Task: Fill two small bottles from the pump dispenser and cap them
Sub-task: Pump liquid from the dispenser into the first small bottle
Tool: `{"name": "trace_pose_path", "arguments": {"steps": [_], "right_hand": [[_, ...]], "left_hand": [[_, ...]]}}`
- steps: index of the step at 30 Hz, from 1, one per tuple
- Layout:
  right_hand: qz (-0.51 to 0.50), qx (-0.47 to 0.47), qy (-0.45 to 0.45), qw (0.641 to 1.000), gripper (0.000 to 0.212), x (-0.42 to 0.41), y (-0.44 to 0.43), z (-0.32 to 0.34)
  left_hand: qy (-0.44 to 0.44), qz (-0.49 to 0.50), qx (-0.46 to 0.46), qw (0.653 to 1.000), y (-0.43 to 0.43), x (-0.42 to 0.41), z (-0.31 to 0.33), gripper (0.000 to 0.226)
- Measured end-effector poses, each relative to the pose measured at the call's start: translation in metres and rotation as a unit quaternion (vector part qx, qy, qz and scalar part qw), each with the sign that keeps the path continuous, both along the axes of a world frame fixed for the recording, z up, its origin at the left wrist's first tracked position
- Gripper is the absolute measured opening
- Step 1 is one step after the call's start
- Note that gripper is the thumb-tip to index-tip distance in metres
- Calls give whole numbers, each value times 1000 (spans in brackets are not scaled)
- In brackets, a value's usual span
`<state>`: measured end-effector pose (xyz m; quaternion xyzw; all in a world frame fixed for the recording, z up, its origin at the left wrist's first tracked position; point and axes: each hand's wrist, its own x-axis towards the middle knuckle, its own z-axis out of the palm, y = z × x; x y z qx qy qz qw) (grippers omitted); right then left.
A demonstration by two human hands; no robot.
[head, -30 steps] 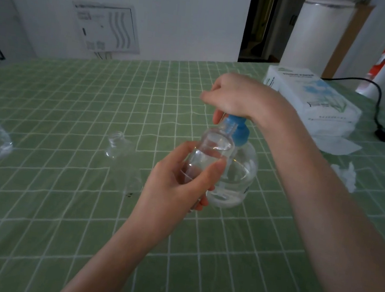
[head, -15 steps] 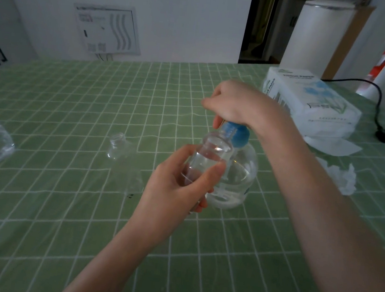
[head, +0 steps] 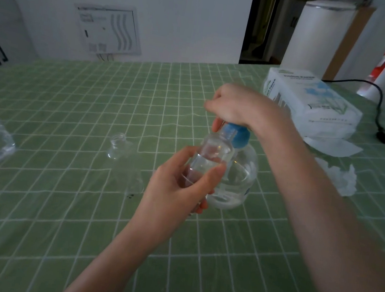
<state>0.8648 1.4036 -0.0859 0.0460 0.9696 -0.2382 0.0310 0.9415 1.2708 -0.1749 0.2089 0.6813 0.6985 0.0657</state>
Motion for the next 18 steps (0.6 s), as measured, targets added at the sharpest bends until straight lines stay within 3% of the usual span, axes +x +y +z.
{"name": "trace_pose_path", "arguments": {"steps": [14,18], "right_hand": [[4,-11,15,1000,32,-3,2,5],[3,-8,4,1000,31,-4,2,1]], "left_hand": [[4,-5,7,1000,-1,-1,2,13],[5,-9,6,1000,-1,1,1,22]]}}
